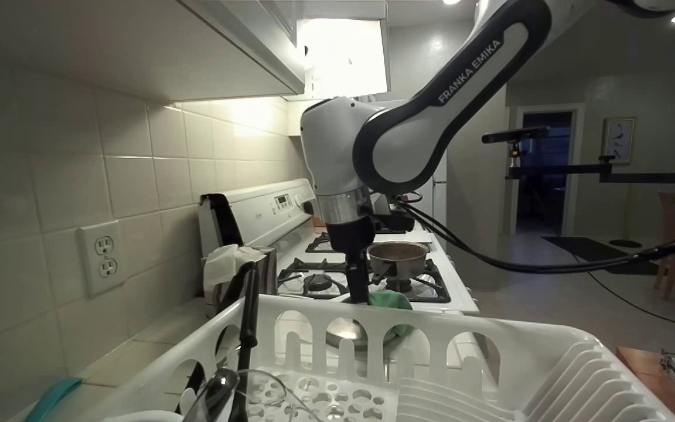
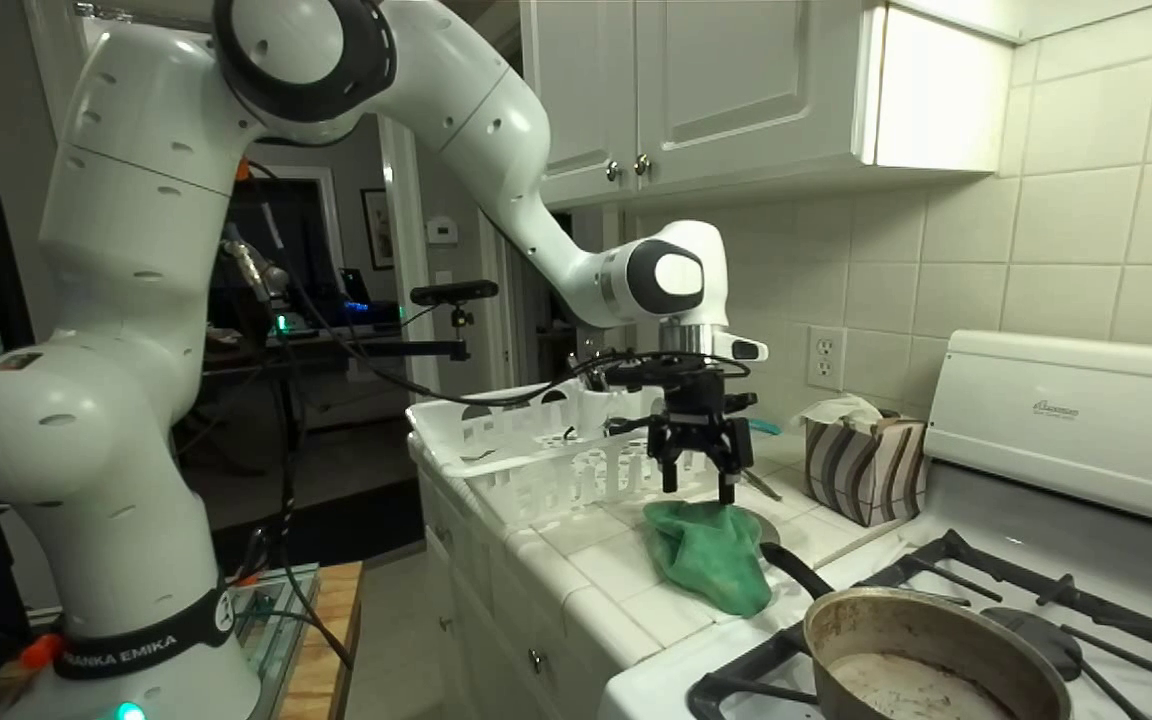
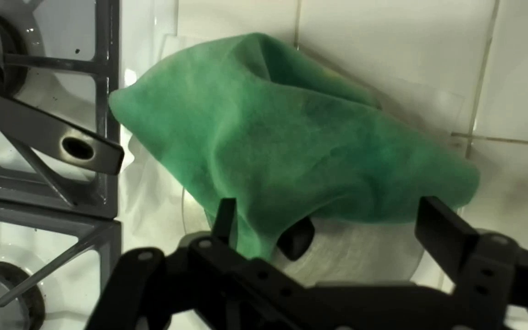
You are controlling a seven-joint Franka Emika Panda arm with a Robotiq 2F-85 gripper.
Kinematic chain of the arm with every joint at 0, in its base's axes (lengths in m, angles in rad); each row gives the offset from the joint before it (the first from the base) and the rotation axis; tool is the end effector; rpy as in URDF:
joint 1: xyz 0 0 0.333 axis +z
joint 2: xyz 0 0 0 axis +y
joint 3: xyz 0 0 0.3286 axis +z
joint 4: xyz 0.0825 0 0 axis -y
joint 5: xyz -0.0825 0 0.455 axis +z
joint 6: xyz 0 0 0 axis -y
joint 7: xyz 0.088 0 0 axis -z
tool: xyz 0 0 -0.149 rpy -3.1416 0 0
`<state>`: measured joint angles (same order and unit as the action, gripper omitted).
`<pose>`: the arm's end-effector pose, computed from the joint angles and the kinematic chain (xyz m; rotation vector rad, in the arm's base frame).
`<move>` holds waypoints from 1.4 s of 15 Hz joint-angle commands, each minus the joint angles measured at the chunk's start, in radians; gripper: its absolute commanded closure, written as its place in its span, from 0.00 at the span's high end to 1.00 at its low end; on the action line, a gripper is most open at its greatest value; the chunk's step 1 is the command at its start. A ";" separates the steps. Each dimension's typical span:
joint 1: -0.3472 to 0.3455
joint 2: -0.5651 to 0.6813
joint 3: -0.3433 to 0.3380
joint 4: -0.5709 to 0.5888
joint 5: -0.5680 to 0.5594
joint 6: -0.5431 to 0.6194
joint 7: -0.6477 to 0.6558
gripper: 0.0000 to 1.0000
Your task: Uncover the pot and put the green cloth inside
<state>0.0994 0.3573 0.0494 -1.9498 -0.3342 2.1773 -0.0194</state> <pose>0.6517 0.0738 0.2113 2.8349 0.5385 -0.1604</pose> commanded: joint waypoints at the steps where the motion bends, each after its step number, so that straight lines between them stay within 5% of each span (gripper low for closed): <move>1: -0.009 -0.021 -0.009 -0.071 0.033 0.037 0.031 1.00; 2: -0.013 -0.017 -0.010 -0.081 0.041 0.043 0.036 0.98; 3: -0.016 -0.012 -0.013 -0.087 0.046 0.047 0.037 0.74; 5: -0.023 -0.003 -0.015 -0.093 0.062 0.057 0.029 0.72; 15: -0.007 -0.070 -0.009 -0.084 0.070 0.008 0.044 0.01; 21: 0.038 -0.254 -0.017 -0.125 -0.058 -0.095 0.172 0.02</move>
<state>0.1133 0.2213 0.0396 -2.0203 -0.3152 2.1422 0.0625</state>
